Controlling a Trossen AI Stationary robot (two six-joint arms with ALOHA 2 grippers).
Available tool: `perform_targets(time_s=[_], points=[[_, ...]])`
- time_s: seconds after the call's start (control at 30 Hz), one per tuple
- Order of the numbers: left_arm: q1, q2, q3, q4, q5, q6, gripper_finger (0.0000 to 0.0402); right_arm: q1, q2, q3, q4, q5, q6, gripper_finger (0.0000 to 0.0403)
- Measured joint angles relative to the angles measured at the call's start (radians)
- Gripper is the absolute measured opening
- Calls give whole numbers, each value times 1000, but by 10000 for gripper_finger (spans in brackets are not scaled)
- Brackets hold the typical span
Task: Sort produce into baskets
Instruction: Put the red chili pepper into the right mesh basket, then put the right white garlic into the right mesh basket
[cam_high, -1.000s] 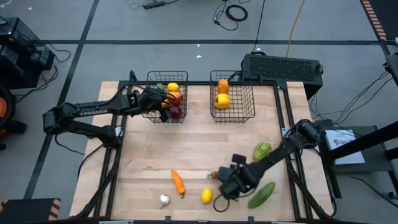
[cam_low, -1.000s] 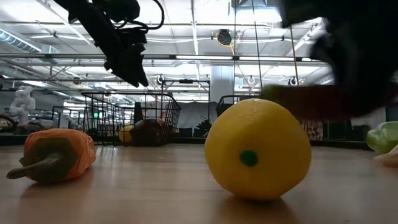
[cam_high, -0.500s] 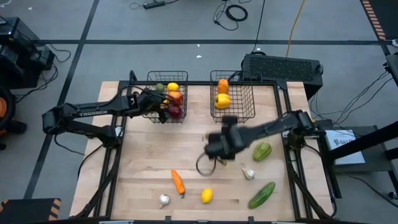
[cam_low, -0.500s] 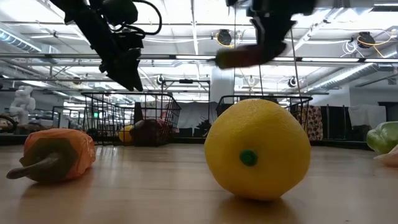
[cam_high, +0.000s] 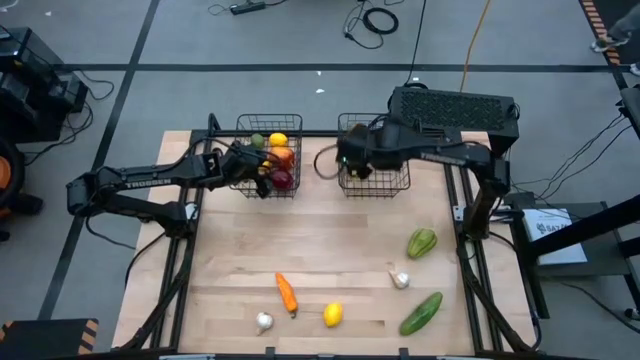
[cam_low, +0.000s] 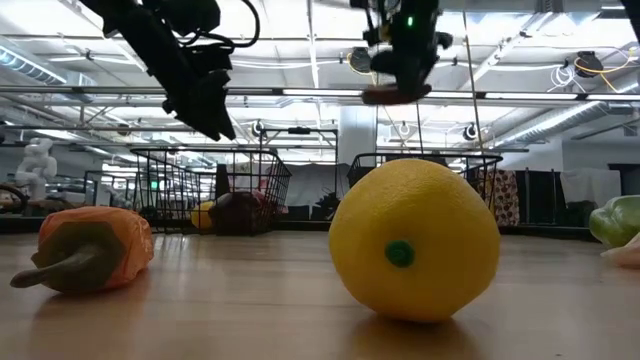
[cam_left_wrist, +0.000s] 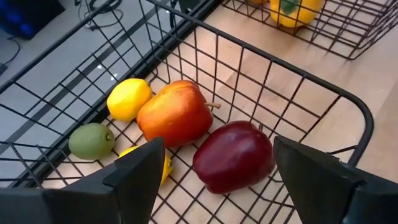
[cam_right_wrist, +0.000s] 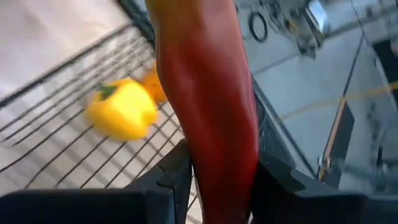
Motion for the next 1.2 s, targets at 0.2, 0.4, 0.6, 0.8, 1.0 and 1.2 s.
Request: perform_targets(time_s=[0.2,0.4,0.6,0.8,1.0,1.2], points=[[-1,-5,0,2,0,1,306,-150,2,-140,134,-41,116,118],[-1,-6,0,1,0,8,306,-197,2,-280,279,-163,190,118],[-1,-6,0,2,0,7,306,-231,2,-405,379,-154,265,119],[-1,-6,0,13,0,2,306,-239,2,-450,410,-160,238,156],[-1,-6,0,42,0,2,306,-239,-4,-451,425,-159,150,230],[-1,-5,0,41,1,2,306,-191,-113,-451,419,-165,102,279]])
